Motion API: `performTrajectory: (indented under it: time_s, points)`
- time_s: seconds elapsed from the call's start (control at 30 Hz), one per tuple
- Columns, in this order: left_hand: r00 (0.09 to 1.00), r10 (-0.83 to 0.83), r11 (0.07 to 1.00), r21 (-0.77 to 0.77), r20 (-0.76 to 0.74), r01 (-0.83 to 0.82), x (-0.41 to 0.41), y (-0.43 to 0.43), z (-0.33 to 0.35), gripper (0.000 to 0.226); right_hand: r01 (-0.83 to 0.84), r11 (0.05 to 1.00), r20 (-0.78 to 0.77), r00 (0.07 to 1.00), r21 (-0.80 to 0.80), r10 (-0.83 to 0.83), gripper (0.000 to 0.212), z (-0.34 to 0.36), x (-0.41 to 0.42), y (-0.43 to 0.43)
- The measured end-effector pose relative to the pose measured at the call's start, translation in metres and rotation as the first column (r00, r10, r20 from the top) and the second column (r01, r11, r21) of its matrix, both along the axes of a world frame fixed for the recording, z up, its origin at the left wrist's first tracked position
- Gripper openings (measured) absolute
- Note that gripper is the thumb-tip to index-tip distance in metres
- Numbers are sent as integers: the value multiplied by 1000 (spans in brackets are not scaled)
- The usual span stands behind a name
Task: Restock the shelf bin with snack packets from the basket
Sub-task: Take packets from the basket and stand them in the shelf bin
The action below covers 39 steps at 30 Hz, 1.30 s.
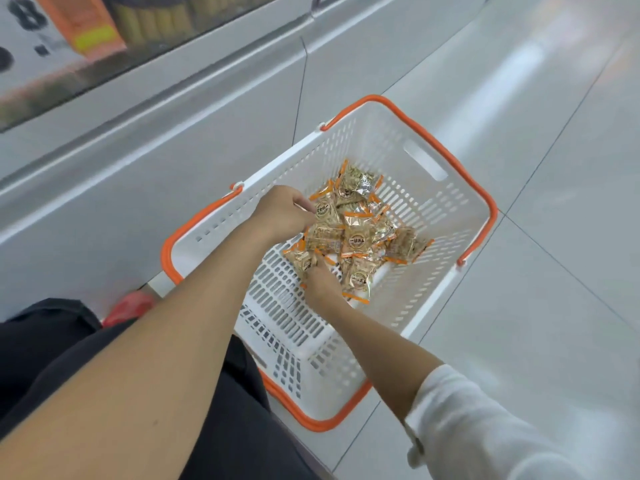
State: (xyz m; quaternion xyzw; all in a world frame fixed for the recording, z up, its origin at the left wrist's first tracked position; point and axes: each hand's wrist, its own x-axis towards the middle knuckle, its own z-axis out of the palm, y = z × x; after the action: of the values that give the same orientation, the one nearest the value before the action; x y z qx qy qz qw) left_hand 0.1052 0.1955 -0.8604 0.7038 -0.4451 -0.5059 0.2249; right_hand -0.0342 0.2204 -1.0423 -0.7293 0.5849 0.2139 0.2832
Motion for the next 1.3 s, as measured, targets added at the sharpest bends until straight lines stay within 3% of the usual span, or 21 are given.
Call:
performTrajectory:
  time_s: [0.07,0.13,0.23,0.3,0.33,0.47,0.57,0.67,0.8,0.97,1.03,1.1,1.17,1.3]
  points:
    - [1000,8,1000,10,-3,-8,0,1,0,9,85,996,92,992,-12,-83,5,4,4,5]
    - [999,42,999,19,-7,-42,2,2,0,9,294,956,272,919,4,-284,6,22,4,-1]
    - [989,147,988,30,28,-148,10,6,-3,16,598,756,558,543,267,-627,9,65,0,-21]
    - [975,220,975,32,24,-221,13,9,-3,21,565,657,593,330,499,-734,9,95,-7,-37]
    - [970,243,969,39,8,-243,14,10,0,24,504,646,596,284,573,-751,9,110,-11,-44]
    - [966,256,966,55,-39,-253,14,20,21,46,246,727,668,287,642,-687,23,172,-17,-62]
    - [921,319,948,61,-223,-314,21,28,54,26,183,783,719,315,594,-619,33,223,-13,-66]
    - [883,345,931,-4,-319,-365,32,37,93,7,103,866,786,378,490,-490,26,264,-9,-67]
    - [883,346,906,-132,-317,-402,51,41,142,19,63,939,834,442,338,-330,23,317,-2,-61]
    - [817,393,817,-247,-422,-521,64,41,210,29,101,969,908,339,226,-247,13,375,20,-55]
    - [817,343,847,-224,-463,-482,69,48,235,30,156,964,932,261,214,-250,13,394,30,-52]
    - [864,278,885,-238,-420,-401,73,57,257,38,174,957,947,185,231,-263,20,412,40,-47]
    - [876,296,865,-282,-381,-415,79,65,277,35,141,958,951,147,250,-270,23,431,47,-42]
    - [918,297,840,-384,-263,-382,90,74,313,31,69,975,960,173,212,-221,24,469,62,-38]
